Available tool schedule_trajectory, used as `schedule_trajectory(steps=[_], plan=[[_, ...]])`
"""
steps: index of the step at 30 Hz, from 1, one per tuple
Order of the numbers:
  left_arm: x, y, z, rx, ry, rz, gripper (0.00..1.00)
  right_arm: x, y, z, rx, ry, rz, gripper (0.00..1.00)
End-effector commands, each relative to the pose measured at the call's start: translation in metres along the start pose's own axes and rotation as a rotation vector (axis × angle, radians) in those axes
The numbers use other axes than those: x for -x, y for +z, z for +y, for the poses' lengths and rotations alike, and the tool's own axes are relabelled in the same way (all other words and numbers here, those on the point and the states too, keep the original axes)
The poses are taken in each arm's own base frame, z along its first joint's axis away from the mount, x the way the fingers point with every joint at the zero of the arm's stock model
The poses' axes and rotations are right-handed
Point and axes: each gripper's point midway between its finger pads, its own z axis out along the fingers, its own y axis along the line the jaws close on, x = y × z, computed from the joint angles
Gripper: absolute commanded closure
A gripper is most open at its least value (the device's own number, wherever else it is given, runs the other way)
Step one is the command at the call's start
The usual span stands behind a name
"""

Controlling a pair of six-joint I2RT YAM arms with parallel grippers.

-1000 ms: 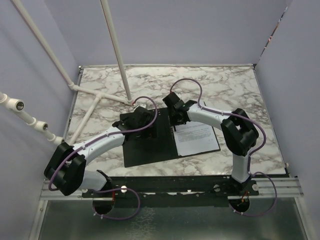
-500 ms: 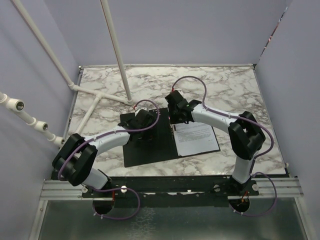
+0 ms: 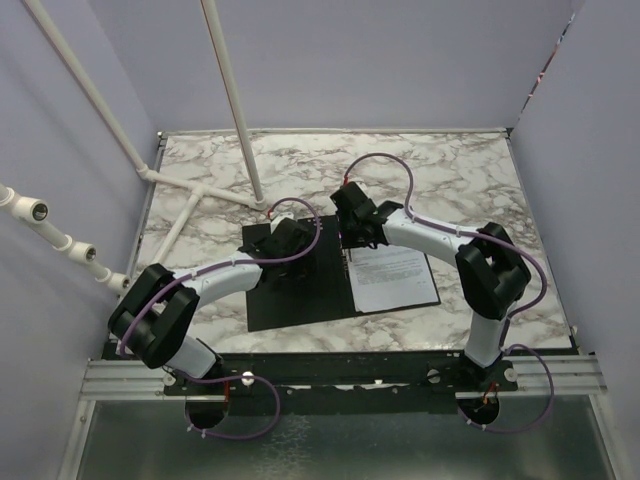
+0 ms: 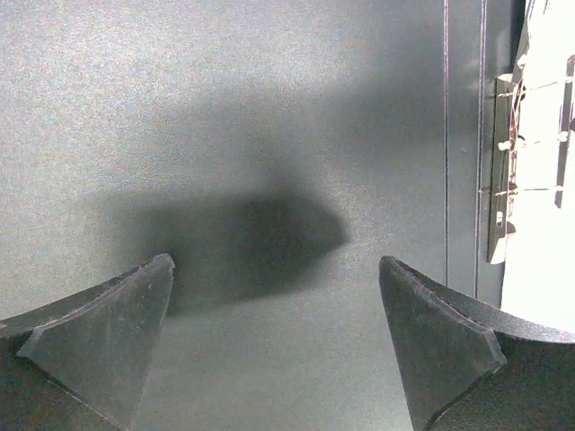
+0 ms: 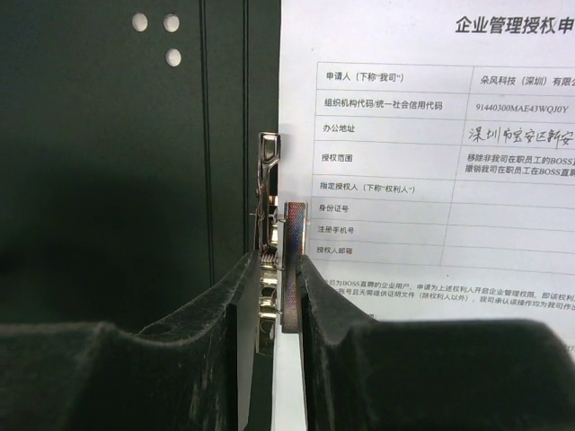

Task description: Put the files into the folder

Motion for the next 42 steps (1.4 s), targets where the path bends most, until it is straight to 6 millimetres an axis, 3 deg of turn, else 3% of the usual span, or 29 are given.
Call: schedule_trajectory(steps=[1,7,13,30,39,42], plan=[[-0.02,0.008,0.016,0.052,-0.003,0.041,0.01,-0.008,0.01,-0.008,-0.042,0.009,0.007,0.74],[-0.024,0.009,0.017,0.048,-0.008,0.047,0.01,-0.009,0.012,-0.02,-0.048,0.037,0.011,0.76],[-0.026,0.01,0.017,0.043,-0.013,0.053,0.01,-0.013,0.013,-0.016,-0.019,0.047,0.022,0.77],[-0.024,0.008,0.018,0.049,-0.031,0.039,0.01,-0.03,0.004,-0.011,0.051,0.097,0.041,0.97],[-0.024,0.009,0.018,0.049,-0.036,0.038,0.01,-0.038,0.003,-0.011,0.065,0.128,0.047,0.97],[-0.025,0.009,0.019,0.052,-0.037,0.04,0.01,-0.04,0.005,-0.011,0.067,0.135,0.047,0.93]])
